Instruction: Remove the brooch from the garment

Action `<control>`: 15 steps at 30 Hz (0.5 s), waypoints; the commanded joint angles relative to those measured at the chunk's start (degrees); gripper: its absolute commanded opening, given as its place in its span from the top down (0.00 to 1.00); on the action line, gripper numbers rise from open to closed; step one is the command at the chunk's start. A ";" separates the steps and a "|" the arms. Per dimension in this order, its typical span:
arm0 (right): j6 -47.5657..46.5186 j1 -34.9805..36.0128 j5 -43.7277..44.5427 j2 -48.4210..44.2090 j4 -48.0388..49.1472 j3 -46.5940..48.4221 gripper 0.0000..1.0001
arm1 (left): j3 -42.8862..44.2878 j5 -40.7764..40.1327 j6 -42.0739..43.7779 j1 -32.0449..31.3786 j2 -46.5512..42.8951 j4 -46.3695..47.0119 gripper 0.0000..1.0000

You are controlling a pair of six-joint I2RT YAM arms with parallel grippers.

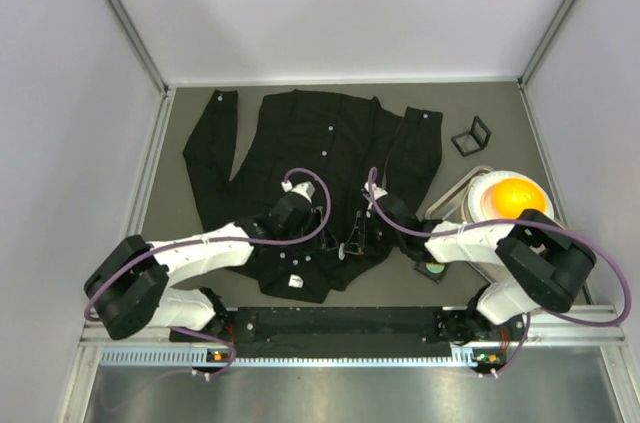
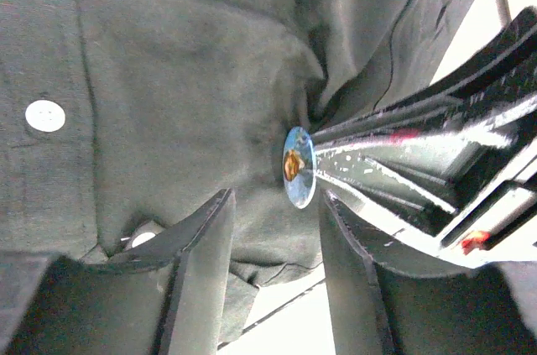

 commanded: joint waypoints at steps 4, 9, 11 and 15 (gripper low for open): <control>-5.49 1.50 1.91 -1.70 -0.20 2.21 0.91 | 6.86 8.07 -5.80 4.23 3.63 -2.27 0.48; -6.11 1.67 1.12 -1.61 0.14 1.86 0.91 | 10.82 10.79 -4.22 4.14 8.55 -3.78 0.50; -6.64 2.02 1.03 -1.43 -0.29 2.13 0.91 | 11.26 11.23 -3.95 4.14 9.08 -3.51 0.50; -6.82 2.38 0.33 -1.08 -0.38 2.39 0.92 | 12.41 11.23 -2.64 3.97 10.75 -4.30 0.48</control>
